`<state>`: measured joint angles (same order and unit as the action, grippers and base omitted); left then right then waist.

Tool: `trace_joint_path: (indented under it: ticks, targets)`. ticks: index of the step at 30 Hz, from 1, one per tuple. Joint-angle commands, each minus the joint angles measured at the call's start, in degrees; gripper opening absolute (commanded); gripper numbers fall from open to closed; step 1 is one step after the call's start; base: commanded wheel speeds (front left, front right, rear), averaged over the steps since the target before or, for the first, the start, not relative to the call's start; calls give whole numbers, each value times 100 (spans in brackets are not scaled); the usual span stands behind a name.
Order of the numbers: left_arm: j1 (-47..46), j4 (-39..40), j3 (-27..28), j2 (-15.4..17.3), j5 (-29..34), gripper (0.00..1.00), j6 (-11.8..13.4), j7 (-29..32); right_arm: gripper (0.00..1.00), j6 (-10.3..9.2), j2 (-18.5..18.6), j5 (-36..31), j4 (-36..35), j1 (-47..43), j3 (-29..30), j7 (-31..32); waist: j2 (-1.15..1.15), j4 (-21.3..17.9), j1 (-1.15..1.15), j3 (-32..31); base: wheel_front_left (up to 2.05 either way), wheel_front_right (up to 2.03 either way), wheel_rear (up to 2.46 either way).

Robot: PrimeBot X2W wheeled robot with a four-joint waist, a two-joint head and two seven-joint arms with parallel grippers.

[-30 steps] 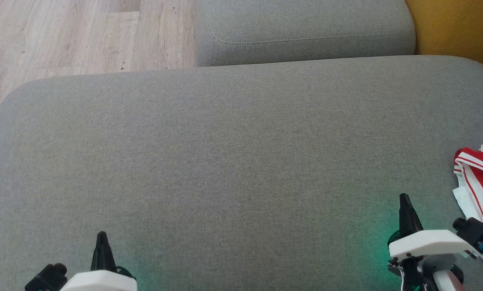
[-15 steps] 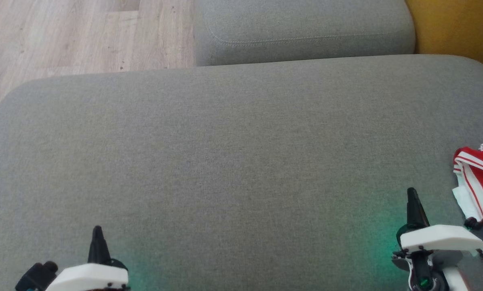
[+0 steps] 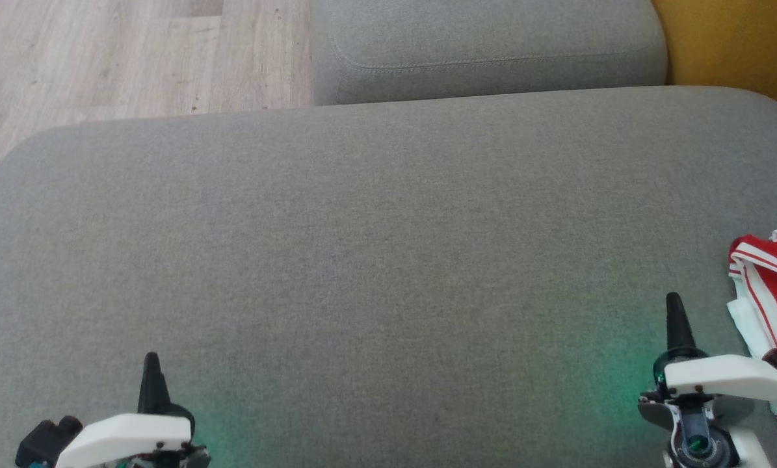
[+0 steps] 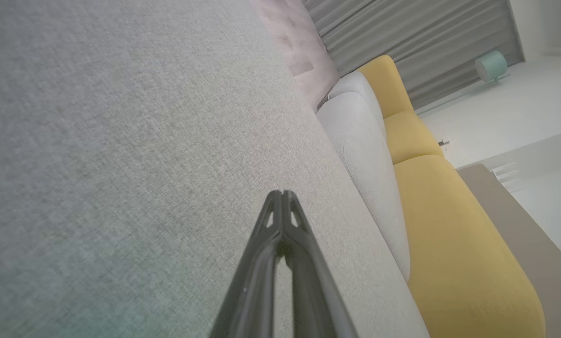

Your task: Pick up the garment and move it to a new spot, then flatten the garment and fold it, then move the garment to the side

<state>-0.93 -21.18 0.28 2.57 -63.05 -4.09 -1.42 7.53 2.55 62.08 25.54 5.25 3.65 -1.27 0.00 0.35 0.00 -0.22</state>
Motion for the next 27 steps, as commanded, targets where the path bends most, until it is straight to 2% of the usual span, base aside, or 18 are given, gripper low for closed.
trace_joint_path:
  ticks: [1,27]
  targets:
    - [-291,240,195,22,-180,0,-44,56,0,-2,22,189,-274,161,-50,43,0,-1,0,1,0,0,0]
    - [-432,521,451,27,-1814,0,-221,495,0,-4,28,1874,-798,120,152,481,0,-21,0,24,0,0,0]
